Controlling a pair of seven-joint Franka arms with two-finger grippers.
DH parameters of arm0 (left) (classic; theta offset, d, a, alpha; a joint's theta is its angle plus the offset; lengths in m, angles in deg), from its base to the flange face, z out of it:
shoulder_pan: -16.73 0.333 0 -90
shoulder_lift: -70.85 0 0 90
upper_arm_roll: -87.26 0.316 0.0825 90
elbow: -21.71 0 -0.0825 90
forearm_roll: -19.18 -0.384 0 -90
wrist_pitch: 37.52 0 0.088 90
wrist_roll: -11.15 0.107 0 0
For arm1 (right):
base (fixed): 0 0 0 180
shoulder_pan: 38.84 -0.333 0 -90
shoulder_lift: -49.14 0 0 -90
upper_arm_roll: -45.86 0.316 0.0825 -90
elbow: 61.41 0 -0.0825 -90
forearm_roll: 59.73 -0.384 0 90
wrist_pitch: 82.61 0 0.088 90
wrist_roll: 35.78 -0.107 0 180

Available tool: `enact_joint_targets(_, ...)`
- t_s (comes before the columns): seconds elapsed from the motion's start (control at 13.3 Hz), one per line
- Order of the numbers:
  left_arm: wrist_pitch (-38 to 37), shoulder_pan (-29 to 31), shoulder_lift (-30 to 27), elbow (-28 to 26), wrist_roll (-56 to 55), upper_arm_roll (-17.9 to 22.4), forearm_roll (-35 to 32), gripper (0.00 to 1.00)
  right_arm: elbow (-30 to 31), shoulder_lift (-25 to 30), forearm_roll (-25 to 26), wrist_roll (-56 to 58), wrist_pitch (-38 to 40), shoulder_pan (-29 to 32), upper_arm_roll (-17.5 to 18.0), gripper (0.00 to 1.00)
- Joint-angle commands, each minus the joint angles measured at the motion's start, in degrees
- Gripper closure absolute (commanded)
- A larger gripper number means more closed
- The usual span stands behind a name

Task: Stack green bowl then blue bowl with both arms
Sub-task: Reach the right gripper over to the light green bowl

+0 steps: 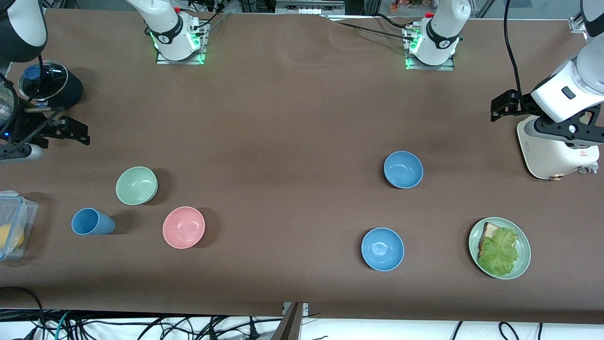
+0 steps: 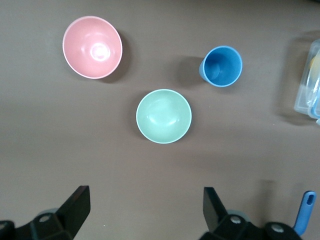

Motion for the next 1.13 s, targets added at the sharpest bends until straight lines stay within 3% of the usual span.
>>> enact_joint_targets(0.0, -1.4, -0.8, 1.0, 2.1, 1.1, 0.7, -0.6, 0.0, 0.1, -1.9, -0.8, 0.4, 0.1, 2.3, -0.1, 0.0)
enact_joint_targets(0.45, -1.3, -0.8, 1.0, 2.1, 1.1, 0.7, -0.6, 0.0, 2.4, -6.0, -0.8, 1.6, -1.6, 5.8, -0.5, 0.0)
enact_joint_targets(1.06, -1.4, -0.4, 1.0, 2.1, 1.1, 0.7, -0.6, 0.0, 17.5, -7.2, -0.8, 1.6, -19.6, 6.1, -1.9, 0.0)
